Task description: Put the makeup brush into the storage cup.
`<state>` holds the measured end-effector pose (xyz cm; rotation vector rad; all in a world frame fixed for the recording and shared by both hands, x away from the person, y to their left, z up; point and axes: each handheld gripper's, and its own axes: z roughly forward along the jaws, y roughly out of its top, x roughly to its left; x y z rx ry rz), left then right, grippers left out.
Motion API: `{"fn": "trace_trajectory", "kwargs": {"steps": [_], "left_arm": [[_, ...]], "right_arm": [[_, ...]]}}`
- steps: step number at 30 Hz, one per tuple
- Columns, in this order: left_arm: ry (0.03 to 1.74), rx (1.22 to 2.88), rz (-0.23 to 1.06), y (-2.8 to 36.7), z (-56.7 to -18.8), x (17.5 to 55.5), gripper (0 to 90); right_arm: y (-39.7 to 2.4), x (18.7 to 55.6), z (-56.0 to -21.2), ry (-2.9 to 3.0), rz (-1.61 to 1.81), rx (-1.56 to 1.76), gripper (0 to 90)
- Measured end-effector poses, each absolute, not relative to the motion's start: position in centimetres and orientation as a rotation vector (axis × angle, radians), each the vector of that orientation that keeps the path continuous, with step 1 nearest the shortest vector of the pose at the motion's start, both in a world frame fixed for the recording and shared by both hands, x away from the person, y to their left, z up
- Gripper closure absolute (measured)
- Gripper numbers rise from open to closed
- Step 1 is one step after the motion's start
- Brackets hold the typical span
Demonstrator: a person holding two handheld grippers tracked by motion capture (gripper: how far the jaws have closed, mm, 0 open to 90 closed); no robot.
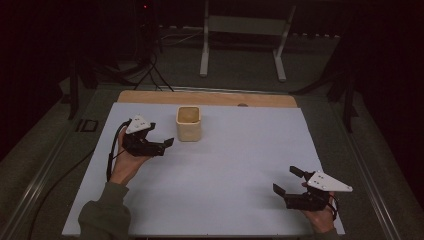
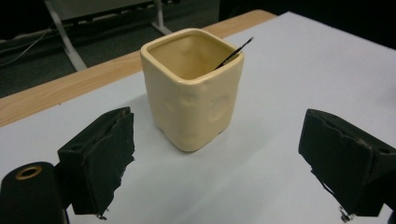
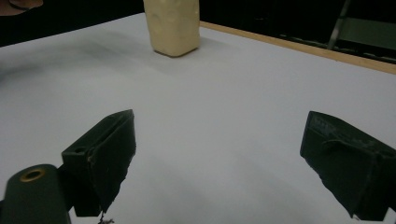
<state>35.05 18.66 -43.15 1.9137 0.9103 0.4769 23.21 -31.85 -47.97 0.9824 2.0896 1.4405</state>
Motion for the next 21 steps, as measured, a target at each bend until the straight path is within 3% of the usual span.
{"fn": "trace_trajectory", "kwargs": {"steps": [21], "left_arm": [[0.908,1.904,0.482,19.6,-44.2,32.5,11.0]], "right_arm": [[-31.8,23.3,-48.0,2.094,1.441,0.986,10.3]]}}
